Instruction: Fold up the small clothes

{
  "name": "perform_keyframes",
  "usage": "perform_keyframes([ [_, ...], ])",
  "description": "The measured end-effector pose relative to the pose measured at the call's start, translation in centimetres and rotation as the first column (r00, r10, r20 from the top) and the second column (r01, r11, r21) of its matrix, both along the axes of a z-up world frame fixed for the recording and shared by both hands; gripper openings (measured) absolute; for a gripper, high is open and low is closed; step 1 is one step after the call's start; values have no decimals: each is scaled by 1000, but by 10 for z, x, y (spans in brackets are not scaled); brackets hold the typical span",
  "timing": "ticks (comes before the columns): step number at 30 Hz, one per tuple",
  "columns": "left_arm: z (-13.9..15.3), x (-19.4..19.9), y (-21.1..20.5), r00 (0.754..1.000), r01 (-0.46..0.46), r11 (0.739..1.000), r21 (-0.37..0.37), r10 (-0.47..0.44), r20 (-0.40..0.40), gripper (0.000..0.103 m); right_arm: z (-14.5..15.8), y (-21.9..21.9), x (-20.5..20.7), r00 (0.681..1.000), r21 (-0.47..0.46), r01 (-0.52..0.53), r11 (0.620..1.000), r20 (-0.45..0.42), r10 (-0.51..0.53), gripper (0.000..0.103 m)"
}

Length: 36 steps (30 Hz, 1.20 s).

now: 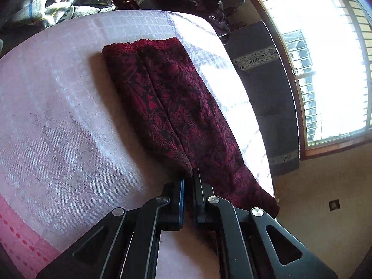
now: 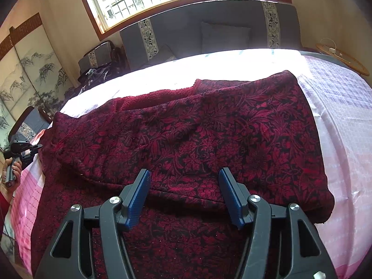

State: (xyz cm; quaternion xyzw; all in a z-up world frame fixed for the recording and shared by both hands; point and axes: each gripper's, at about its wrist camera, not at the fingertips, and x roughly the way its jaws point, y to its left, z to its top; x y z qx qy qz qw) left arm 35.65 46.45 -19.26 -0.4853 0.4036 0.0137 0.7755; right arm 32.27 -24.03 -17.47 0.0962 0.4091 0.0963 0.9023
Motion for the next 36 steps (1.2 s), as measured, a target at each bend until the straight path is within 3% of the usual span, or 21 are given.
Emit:
perform_keyframes([
  [3, 31, -11, -24, 993, -14, 995, 103, 2, 119, 5, 1, -4, -1, 1000, 18, 4, 1000, 4, -4, 58],
  [7, 104, -12, -98, 960, 100, 958, 267, -164, 227, 5, 1, -21, -4, 999, 109, 41, 993, 20, -43, 58],
  [10, 156, -19, -176, 895, 213, 910, 357, -328, 303, 5, 2, -26, -5, 998, 132, 50, 990, 27, -54, 58],
  [14, 199, -25, -295, 769, 373, 819, 436, -536, 349, 5, 3, -32, -7, 997, 167, 56, 984, 40, -63, 60],
  [18, 187, -25, -402, 669, 515, 732, 446, -668, 325, 5, 2, -53, -12, 992, 282, 96, 954, 52, -115, 60],
  [23, 124, -18, -502, 594, 630, 604, 488, -780, 198, 5, -1, -72, -14, 986, 379, 130, 916, 45, -159, 60],
  [26, 101, -32, -530, 565, 623, 556, 550, -806, 176, 8, -1, -73, -14, 987, 391, 126, 912, 47, -156, 61],
  [28, 99, -42, -531, 568, 609, 560, 562, -802, 184, 16, 0, -73, -13, 987, 392, 118, 913, 52, -150, 62],
  [29, 100, -47, -527, 572, 609, 570, 551, -797, 193, 30, 0, -72, -13, 988, 392, 113, 913, 56, -147, 63],
  [30, 100, -56, -521, 576, 609, 581, 540, -792, 203, 60, 1, -72, -13, 988, 394, 110, 913, 59, -144, 64],
  [32, 103, -69, -507, 604, 568, 610, 552, -765, 224, 94, 1, -71, -14, 988, 400, 105, 911, 62, -141, 65],
  [34, 109, -82, -485, 648, 482, 665, 571, -709, 278, 94, 1, -75, -16, 989, 421, 92, 902, 70, -133, 66],
  [36, 107, -87, -463, 676, 467, 700, 540, -676, 293, 94, -2, -83, -18, 987, 458, 93, 884, 73, -142, 67],
])
